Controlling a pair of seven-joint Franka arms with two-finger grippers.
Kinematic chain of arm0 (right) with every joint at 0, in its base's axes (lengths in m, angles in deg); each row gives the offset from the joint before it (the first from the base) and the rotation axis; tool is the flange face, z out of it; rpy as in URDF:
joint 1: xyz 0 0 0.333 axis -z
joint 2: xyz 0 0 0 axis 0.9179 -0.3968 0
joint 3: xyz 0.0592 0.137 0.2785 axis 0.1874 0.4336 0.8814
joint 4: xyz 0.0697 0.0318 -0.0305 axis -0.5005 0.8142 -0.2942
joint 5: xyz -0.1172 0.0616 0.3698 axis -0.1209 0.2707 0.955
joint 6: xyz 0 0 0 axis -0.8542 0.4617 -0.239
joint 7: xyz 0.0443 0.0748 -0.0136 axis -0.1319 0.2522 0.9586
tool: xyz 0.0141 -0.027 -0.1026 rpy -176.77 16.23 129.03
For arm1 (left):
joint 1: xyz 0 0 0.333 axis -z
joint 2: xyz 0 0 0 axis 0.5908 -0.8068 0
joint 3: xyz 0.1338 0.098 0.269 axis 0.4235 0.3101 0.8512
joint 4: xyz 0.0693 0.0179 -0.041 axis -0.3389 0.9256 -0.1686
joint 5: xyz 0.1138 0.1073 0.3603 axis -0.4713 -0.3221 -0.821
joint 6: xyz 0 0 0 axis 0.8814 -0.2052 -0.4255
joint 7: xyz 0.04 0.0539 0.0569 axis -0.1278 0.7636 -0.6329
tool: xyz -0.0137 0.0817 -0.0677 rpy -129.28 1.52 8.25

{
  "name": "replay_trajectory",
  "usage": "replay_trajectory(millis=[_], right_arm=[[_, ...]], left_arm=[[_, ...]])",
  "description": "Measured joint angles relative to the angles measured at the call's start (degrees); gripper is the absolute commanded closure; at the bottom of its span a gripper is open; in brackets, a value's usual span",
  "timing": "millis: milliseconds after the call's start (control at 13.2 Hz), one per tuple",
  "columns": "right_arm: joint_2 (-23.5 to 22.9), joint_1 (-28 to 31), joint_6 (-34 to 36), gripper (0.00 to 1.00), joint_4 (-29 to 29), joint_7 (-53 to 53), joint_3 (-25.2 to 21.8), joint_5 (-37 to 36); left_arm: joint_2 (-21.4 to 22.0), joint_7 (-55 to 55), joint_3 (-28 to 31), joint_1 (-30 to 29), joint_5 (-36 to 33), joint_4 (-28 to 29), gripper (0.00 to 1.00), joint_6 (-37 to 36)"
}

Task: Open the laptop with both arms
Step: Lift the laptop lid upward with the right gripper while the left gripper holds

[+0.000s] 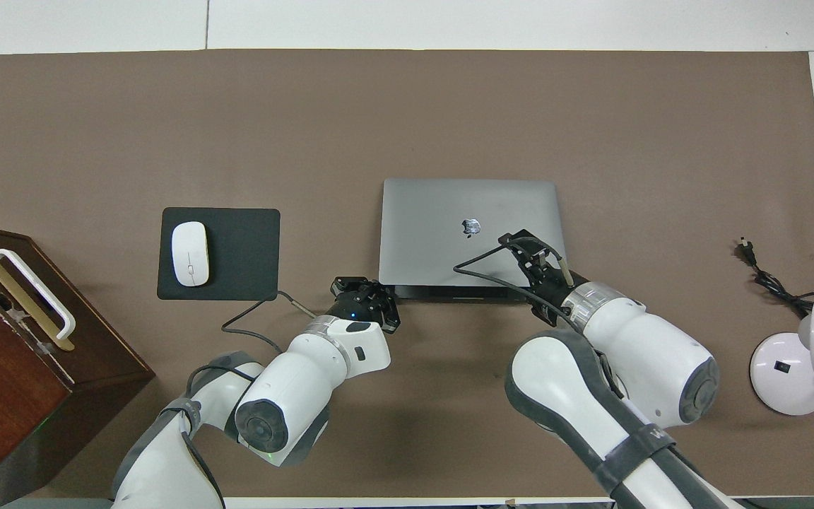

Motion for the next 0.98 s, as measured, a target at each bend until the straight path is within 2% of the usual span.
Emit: replay_trajectory(millis=[682,985], right_arm=[[-2.99,-0.33,0.04,0.02,-8.35,-0.01,0.11,0.00],[-5.15,-0.20,0.04,0.02,-13.99,-0.01,0.01,0.00]], left_arm=[[-0.05,0.04,0.03,0.04,0.00,0.00,1.00,0.12],[-0.06,0.04,0.04,0.06,0.00,0.00,1.00,0.14]])
